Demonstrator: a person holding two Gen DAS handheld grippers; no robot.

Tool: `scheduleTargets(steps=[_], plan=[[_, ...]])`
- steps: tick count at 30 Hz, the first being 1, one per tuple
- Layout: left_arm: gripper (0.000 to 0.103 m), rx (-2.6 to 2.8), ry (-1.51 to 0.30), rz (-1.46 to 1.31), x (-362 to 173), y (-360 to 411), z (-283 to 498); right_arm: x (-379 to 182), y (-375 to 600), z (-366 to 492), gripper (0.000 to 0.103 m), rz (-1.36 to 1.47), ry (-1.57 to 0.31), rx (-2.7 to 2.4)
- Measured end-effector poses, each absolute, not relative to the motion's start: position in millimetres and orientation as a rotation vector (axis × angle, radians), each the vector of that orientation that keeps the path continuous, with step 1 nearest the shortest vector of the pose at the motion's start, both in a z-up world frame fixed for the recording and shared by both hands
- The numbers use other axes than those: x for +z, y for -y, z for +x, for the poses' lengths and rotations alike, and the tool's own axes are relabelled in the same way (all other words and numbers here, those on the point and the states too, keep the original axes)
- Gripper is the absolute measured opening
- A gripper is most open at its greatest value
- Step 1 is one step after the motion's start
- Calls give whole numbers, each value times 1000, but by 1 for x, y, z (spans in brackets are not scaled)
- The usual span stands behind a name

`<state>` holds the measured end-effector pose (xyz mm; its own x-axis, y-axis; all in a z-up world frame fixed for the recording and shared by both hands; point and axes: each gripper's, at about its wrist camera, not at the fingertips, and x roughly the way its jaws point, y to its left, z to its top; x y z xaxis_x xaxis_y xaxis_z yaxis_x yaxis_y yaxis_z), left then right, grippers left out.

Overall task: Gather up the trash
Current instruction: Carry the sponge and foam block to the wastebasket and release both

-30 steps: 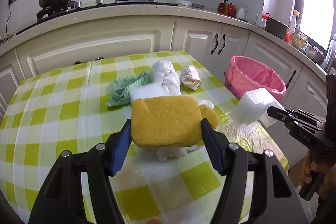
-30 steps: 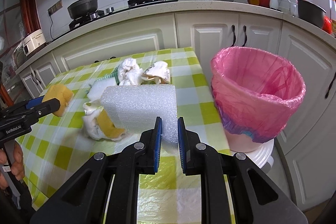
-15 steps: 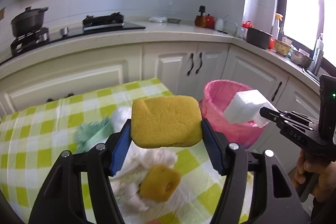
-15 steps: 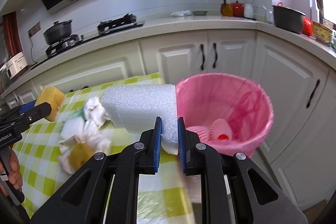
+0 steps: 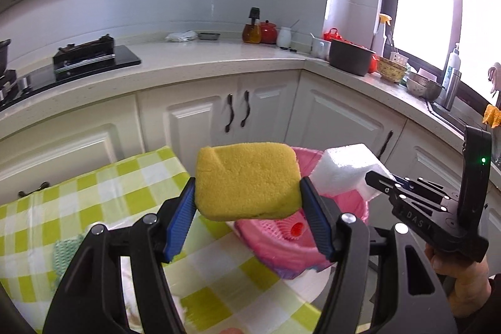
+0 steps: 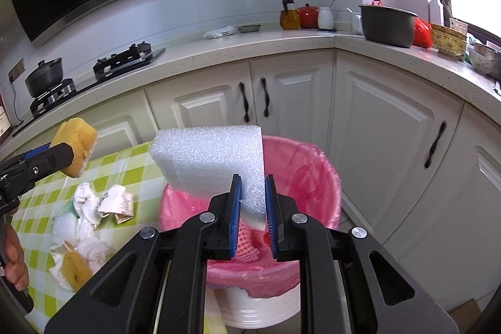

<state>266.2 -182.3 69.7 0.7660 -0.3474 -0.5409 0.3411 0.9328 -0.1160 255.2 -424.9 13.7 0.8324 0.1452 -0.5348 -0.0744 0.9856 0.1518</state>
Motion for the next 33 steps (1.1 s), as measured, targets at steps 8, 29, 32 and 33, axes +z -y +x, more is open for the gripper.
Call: scheduleTargets(steps=[8, 29, 32, 33], plan=[[64, -428, -628, -11, 60, 221, 299, 11, 455, 275, 17, 147, -582, 68], [81, -335, -611, -92, 57, 171, 276, 4, 450, 248, 68, 172, -564, 75], [83, -280, -585, -95, 61, 142, 256, 6, 434, 238, 70, 162, -558, 104], [84, -263, -578, -88, 63, 133, 250, 7, 429, 235, 71, 160, -555, 115]])
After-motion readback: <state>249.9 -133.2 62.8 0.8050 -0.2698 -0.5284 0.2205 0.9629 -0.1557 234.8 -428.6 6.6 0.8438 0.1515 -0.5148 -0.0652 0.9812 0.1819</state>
